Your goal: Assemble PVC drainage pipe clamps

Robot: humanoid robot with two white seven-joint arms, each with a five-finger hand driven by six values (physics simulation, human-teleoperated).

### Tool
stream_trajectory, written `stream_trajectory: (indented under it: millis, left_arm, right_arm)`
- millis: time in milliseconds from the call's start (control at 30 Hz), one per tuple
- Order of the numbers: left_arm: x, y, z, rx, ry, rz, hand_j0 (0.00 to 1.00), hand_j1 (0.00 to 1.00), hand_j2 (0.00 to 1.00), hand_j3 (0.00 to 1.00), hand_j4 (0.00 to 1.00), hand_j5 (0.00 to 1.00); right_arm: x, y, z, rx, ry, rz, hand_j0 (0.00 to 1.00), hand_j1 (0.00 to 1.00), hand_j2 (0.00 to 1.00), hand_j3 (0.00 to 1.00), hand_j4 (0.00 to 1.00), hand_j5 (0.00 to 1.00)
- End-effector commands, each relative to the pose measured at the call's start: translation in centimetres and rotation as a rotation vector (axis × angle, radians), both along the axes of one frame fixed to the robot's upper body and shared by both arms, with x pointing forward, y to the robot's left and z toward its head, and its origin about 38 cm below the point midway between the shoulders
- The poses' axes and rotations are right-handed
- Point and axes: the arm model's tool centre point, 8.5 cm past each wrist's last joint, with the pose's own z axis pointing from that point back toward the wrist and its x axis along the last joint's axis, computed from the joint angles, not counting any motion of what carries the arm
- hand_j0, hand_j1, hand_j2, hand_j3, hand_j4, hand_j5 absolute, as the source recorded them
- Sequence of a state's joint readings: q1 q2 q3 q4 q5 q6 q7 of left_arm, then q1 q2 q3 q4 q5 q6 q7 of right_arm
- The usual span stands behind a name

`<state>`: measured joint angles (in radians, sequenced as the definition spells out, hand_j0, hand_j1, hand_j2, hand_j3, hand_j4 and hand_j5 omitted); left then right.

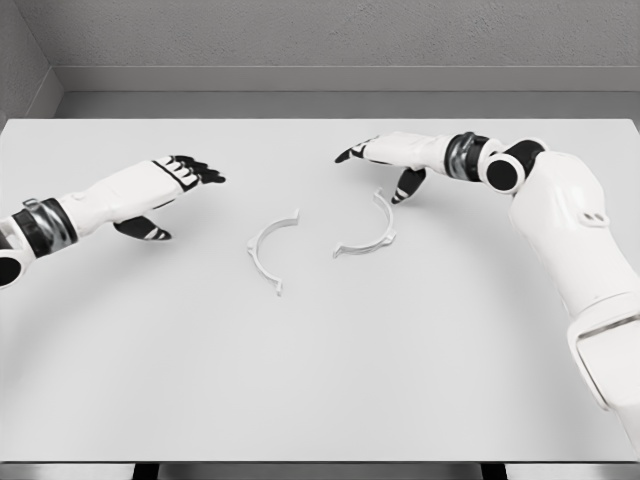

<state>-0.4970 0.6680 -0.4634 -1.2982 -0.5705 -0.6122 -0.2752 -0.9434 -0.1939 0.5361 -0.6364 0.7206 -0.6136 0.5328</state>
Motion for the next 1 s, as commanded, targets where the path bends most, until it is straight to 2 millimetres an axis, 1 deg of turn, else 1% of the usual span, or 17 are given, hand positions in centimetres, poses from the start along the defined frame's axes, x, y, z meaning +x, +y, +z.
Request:
stream_trajectory:
  millis: [0, 267, 333, 400, 433, 467, 567, 700, 767, 800, 967]
  left_arm:
    - [0.1, 0.5, 0.1, -0.006, 0.002, 0.013, 1.00, 1.00, 1.00, 1.00, 1.00, 1.00]
    - [0.3, 0.8, 0.0, -0.004, 0.005, 0.022, 1.00, 1.00, 1.00, 1.00, 1.00, 1.00]
    - [0.3, 0.8, 0.0, -0.004, 0.005, 0.022, 1.00, 1.00, 1.00, 1.00, 1.00, 1.00]
    - [0.2, 0.8, 0.0, -0.003, 0.006, 0.023, 1.00, 1.00, 1.00, 1.00, 1.00, 1.00]
    - [0.2, 0.8, 0.0, -0.003, 0.006, 0.023, 1.00, 1.00, 1.00, 1.00, 1.00, 1.00]
    - [0.2, 0.8, 0.0, -0.004, 0.007, 0.023, 1.00, 1.00, 1.00, 1.00, 1.00, 1.00]
    - [0.2, 0.8, -0.1, -0.006, 0.008, 0.023, 1.00, 1.00, 1.00, 1.00, 1.00, 1.00]
    - [0.2, 0.7, -0.2, -0.004, 0.009, 0.022, 1.00, 1.00, 1.00, 1.00, 1.00, 1.00]
    - [0.1, 0.7, -0.2, -0.005, 0.011, 0.022, 1.00, 1.00, 1.00, 1.00, 1.00, 1.00]
    - [0.1, 0.7, -0.2, -0.005, 0.011, 0.022, 1.00, 1.00, 1.00, 1.00, 1.00, 1.00]
    - [0.1, 0.7, -0.2, -0.005, 0.011, 0.022, 1.00, 1.00, 1.00, 1.00, 1.00, 1.00]
  right_arm:
    - [0.0, 0.7, 0.7, 0.012, -0.022, 0.017, 0.95, 0.95, 0.95, 0.95, 0.95, 0.95]
    - [-0.3, 1.5, 0.5, -0.011, -0.023, 0.043, 0.94, 0.94, 0.94, 0.94, 0.94, 0.94]
    - [-0.4, 1.9, 1.0, -0.007, -0.041, 0.060, 0.94, 0.94, 0.94, 0.94, 0.94, 0.94]
    - [-0.6, 2.3, 0.7, -0.022, -0.039, 0.075, 0.94, 0.94, 0.94, 0.94, 0.94, 0.94]
    - [-0.7, 2.5, 0.9, -0.021, -0.045, 0.082, 0.94, 0.94, 0.94, 0.94, 0.94, 0.94]
    - [-0.8, 3.2, 1.7, -0.014, -0.073, 0.105, 0.94, 0.94, 0.94, 0.94, 0.94, 0.94]
    - [-1.0, 3.2, 1.6, -0.014, -0.074, 0.108, 0.94, 0.94, 0.94, 0.94, 0.94, 0.94]
    - [-1.3, 3.7, 2.0, -0.007, -0.091, 0.128, 0.93, 0.93, 0.93, 0.93, 0.93, 0.93]
    - [-1.6, 4.3, 2.7, -0.001, -0.113, 0.148, 0.92, 0.92, 0.92, 0.92, 0.92, 0.92]
    - [-1.7, 4.5, 2.6, -0.006, -0.113, 0.155, 0.92, 0.92, 0.92, 0.92, 0.92, 0.92]
    - [-1.6, 4.2, 2.4, -0.008, -0.107, 0.146, 0.92, 0.92, 0.92, 0.92, 0.92, 0.92]
